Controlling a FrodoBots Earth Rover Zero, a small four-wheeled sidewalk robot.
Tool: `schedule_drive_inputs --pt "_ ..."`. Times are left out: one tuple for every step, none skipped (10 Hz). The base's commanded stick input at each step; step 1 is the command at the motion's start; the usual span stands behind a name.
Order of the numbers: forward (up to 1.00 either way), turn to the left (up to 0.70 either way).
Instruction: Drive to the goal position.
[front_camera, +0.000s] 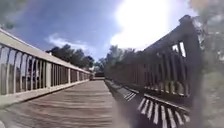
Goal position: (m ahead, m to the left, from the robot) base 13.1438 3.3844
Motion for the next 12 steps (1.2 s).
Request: schedule_drive_inputs --pt "0.85 0.00" --pt "0.85 0.00" --pt "0.85 0.00" --pt "0.85 0.00" --pt "0.85 0.00" --pt "0.85 0.00" --pt "0.85 0.00" --pt "0.85 0.03" --pt "0.85 0.20" --pt "0.85 0.33" --pt "0.85 0.20" --pt "0.85 0.04"
